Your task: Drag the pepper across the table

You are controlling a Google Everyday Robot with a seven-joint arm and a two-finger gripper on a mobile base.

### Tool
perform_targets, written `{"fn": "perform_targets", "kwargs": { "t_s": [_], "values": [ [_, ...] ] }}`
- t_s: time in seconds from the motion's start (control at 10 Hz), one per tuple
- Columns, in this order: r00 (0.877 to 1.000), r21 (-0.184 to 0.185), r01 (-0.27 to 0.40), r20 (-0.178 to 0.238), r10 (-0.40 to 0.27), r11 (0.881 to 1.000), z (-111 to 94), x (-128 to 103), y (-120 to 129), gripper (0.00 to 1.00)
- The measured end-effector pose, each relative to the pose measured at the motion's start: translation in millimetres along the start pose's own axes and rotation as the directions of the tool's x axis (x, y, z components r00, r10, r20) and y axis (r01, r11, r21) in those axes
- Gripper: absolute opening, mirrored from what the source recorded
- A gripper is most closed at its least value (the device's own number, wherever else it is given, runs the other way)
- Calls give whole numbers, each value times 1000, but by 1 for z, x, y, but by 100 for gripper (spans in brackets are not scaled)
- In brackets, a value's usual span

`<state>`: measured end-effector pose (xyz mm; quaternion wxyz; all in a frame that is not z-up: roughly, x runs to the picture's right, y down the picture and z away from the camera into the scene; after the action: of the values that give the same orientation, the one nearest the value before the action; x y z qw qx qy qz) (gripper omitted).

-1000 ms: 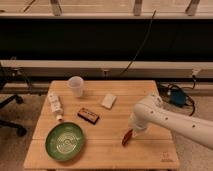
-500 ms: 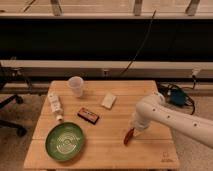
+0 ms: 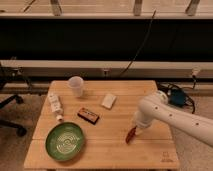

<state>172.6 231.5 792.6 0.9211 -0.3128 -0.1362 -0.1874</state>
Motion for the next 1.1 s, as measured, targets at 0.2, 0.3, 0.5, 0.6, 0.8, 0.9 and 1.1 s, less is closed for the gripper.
{"fn": "perform_targets", "kwargs": {
  "t_s": [0.2, 0.3, 0.5, 0.6, 0.8, 0.9, 1.1],
  "values": [
    [1000, 0, -1, 2, 1, 1000, -1, 6, 0, 0],
    [1000, -1, 0, 3, 0, 1000, -2, 7, 0, 0],
    [1000, -1, 0, 6, 0, 1000, -3, 13, -1, 0],
    [1000, -2, 0, 6, 0, 1000, -3, 15, -1, 0],
    [1000, -3, 1, 8, -1, 1000, -5, 20, -1, 0],
    [1000, -4, 0, 10, 0, 1000, -5, 23, -2, 0],
    [1000, -5, 1, 12, -1, 1000, -6, 27, -2, 0]
  ]
}}
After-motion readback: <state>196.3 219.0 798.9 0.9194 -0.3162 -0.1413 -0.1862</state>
